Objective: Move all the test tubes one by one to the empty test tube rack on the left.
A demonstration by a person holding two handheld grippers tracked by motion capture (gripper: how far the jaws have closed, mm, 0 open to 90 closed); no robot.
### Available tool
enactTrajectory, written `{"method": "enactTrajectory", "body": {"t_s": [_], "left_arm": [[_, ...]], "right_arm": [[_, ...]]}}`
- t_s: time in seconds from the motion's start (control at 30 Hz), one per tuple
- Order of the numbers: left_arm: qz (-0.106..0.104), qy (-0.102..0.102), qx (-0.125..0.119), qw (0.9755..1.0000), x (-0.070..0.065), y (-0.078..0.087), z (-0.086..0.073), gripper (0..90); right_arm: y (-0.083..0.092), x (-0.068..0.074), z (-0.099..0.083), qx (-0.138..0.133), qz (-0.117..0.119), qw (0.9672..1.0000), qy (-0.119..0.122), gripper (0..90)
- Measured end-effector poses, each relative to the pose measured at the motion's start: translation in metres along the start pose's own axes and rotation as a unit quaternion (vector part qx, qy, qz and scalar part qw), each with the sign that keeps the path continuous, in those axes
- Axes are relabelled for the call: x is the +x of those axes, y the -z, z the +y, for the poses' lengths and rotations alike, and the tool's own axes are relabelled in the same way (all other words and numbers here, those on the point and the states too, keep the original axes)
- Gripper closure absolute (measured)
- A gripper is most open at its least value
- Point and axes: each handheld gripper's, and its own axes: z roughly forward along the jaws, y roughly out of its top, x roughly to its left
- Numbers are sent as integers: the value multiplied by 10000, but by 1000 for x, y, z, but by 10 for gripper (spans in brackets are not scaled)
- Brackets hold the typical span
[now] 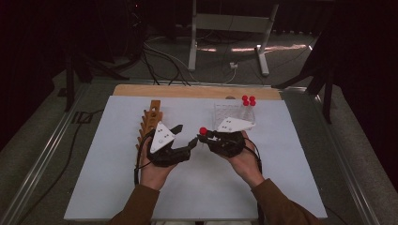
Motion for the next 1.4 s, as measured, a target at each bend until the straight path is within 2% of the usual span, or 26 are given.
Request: {"method": "enactTrajectory", "body": {"t_s": [0.17,0.4,0.5,0.73,0.87,1.03,1.2,1.23,1.4], "left_arm": [[-230,82,10,9997,-2,-7,8,533],[-338,278,8,9990,0,-12,8,688],[-365,329,101,9987,1,-13,8,694],[-368,358,133,9986,2,-13,6,685],[-424,449,147,9980,5,-13,6,693],[-391,344,167,9985,5,-13,6,709],[-395,334,140,9986,5,-12,6,712],[-388,337,116,9986,6,-12,7,714],[-308,388,0,9988,14,-7,11,715]], "right_arm": [[-7,7,0,38,90,9999,49,745],[-11,12,1,81,157,9998,98,745],[-12,12,1,88,162,9998,87,745],[-14,12,2,98,171,9998,71,745],[-15,11,2,102,188,9997,69,745],[-15,11,2,129,197,9997,74,745],[-15,11,2,97,228,9997,52,742],[-15,11,2,50,251,9997,35,727],[-10,7,-1,-91,245,9996,-53,531]]}}
